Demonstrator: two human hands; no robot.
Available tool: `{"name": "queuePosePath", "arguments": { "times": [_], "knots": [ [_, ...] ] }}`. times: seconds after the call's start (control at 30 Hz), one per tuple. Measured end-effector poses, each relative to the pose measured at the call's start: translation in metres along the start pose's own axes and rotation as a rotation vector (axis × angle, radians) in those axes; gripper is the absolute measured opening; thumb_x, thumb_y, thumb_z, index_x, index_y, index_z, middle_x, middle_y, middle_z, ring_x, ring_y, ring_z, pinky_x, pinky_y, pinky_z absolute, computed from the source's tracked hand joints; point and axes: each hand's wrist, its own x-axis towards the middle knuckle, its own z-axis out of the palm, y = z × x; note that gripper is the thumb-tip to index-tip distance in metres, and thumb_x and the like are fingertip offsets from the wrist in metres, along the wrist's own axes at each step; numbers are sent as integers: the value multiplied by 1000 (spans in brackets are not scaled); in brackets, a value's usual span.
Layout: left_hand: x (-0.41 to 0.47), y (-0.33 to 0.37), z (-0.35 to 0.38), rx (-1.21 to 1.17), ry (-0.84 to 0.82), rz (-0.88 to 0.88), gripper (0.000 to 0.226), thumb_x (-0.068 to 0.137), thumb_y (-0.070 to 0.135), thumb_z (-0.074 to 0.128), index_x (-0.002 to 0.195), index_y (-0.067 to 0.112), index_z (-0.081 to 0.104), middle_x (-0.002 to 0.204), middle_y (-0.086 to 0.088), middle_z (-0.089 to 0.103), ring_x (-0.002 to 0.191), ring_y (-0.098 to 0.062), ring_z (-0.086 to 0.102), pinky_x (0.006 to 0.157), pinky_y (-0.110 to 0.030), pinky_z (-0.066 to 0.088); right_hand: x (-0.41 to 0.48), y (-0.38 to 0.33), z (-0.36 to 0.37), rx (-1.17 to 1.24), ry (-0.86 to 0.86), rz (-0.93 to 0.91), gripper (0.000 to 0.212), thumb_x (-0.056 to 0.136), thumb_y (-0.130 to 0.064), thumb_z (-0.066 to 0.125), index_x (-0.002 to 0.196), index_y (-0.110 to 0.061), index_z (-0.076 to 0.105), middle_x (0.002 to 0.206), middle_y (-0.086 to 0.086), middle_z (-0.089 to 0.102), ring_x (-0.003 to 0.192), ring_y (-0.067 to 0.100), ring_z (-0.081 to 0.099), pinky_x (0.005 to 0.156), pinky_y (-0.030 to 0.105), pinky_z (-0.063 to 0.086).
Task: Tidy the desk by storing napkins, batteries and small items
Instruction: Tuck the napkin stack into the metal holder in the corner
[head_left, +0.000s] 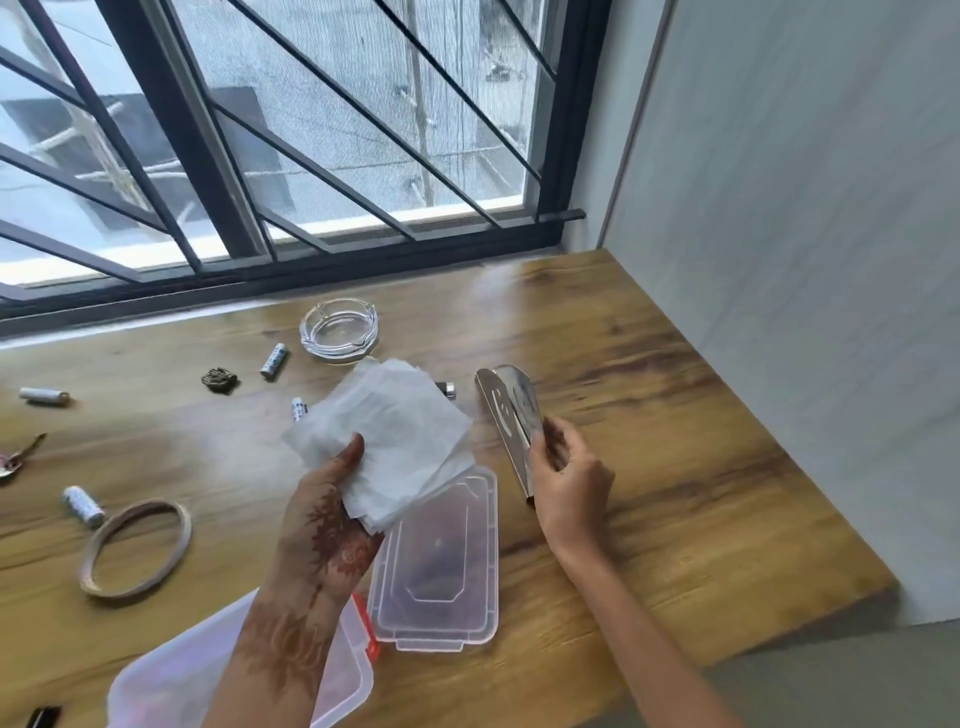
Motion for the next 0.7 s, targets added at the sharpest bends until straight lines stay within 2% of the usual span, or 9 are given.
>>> {"name": "queuePosePath", "arguments": {
  "times": [0.1,0.17,0.3,0.4,0.47,0.5,0.6,0.63,0.7],
  "knots": [
    [2,2,4,28,-36,-18,33,91,11,46,80,9,77,102,-10,72,91,-22,70,75,-42,57,3,-20,-9,133,-8,27,34,86,-20,63,117,-6,60,111,9,67,101,15,64,90,35,53],
    [2,4,11,60,-73,-39,31,88,11,48,81,8,77,102,-11,72,90,-23,70,71,-42,59,11,-39,-17,212,-54,18,39,85,-27,64,119,-9,58,115,5,65,106,11,62,93,33,51],
    [1,7,30,158,-138,-57,31,85,11,48,74,7,77,87,-10,74,75,-21,72,53,-34,57,32,-74,-36,416,-376,200,72,71,-40,70,132,-12,45,128,-1,54,116,6,52,97,22,45],
    [3,11,41,232,-203,-75,27,79,14,51,78,8,77,90,-10,74,78,-22,72,62,-38,59,47,-81,-43,534,-624,434,86,62,-44,73,136,-14,40,133,0,51,118,10,48,93,23,40],
    [2,13,49,272,-243,-99,28,78,15,51,79,8,77,91,-10,74,79,-22,72,66,-38,59,52,-80,-46,588,-725,540,82,61,-41,80,131,-11,47,127,5,58,118,20,53,99,38,44],
    [2,13,51,296,-263,-113,28,78,16,50,79,8,77,90,-10,74,78,-22,72,65,-36,59,53,-80,-47,624,-749,565,74,64,-35,80,126,-7,51,121,9,62,111,23,59,96,41,48],
    [3,11,57,353,-285,-154,32,81,15,48,98,1,71,97,-13,73,85,-24,71,64,-33,59,51,-82,-50,726,-694,569,34,76,-9,70,108,0,62,98,11,71,83,19,70,69,32,59],
    [6,11,56,373,-279,-153,33,81,15,49,105,0,66,101,-14,72,87,-25,70,65,-34,59,50,-84,-52,750,-654,562,27,77,-3,68,103,1,63,90,8,72,75,17,70,59,28,58],
    [12,14,58,439,-303,-126,27,79,13,51,97,2,68,94,-13,73,82,-23,71,64,-31,59,50,-86,-53,773,-558,512,24,77,2,67,101,2,63,79,4,72,67,14,69,53,23,55]
  ]
}}
